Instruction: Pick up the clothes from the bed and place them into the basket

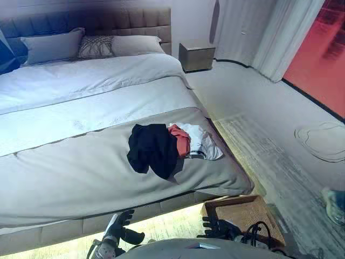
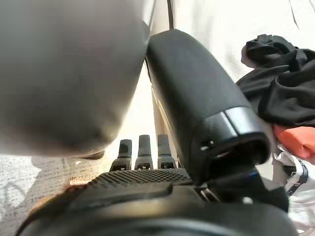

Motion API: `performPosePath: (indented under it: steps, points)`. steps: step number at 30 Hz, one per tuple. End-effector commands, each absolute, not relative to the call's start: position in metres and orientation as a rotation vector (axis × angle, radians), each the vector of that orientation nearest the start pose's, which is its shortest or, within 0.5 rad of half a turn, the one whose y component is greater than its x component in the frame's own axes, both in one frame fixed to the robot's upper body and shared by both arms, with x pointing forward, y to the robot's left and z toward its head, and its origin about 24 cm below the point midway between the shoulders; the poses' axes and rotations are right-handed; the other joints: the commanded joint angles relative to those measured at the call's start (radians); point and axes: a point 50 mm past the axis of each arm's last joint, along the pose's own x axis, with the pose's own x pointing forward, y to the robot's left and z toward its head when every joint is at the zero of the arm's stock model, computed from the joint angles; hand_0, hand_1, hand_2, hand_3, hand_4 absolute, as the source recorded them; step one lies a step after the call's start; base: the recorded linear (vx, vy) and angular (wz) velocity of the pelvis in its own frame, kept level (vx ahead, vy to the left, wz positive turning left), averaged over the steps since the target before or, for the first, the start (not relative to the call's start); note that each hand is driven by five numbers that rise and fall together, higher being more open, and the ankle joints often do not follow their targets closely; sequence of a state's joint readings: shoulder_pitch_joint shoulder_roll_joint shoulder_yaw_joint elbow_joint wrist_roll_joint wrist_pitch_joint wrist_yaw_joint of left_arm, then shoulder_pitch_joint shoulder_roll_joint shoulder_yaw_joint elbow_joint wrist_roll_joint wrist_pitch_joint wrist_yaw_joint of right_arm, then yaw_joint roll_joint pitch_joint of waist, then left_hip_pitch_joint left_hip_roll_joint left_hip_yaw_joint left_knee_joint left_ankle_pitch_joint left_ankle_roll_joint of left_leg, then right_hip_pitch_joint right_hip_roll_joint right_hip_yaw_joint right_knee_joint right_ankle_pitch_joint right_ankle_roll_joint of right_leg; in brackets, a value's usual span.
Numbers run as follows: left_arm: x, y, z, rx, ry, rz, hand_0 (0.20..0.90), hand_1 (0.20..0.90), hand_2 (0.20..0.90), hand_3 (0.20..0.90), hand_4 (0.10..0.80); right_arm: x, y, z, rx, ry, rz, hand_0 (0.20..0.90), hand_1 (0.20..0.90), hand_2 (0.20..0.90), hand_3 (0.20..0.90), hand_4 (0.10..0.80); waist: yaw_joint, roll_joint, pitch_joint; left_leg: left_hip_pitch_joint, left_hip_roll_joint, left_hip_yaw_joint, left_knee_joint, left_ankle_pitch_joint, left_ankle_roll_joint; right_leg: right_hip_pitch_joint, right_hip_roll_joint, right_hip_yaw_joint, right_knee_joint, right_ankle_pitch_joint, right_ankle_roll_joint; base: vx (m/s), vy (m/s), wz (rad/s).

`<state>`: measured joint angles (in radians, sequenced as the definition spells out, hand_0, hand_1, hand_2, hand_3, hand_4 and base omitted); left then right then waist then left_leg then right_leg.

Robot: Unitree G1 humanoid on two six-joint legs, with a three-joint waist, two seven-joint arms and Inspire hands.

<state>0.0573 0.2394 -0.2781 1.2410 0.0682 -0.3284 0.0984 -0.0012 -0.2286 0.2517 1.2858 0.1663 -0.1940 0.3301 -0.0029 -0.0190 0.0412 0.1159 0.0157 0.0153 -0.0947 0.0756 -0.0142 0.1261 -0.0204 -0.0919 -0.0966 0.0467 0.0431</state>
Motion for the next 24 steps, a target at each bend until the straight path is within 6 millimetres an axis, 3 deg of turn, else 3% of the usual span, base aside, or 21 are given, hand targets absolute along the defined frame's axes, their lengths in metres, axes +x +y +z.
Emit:
performPosePath:
  steps: [1,24]
  points:
    - [0.1302,0.1965,-0.1481,0.395,0.84,-0.16,0.9,0.9,0.9,0.9,0.8,0.1149,-0.1897,-0.1584,-0.022,1.07,0.316,0.9,0.9,0.9,0.9,0.8,0.009,-0.005,0.063,0.085,-0.018,0.026,0.013,-0.156,0.028,0.05,-0.038,-0.007,0.03,-0.068,0.031,0.0,0.0,0.0]
    - [0.1288,0.1948,-0.1488,0.332,0.85,-0.148,0.9,0.9,0.9,0.9,0.8,0.1135,-0.1969,-0.1601,-0.078,1.089,0.192,0.9,0.9,0.9,0.9,0.8,0.004,0.002,0.064,0.083,-0.02,0.029,0.014,-0.158,0.032,0.047,-0.039,-0.004,0.033,-0.069,0.029,0.0,0.0,0.0]
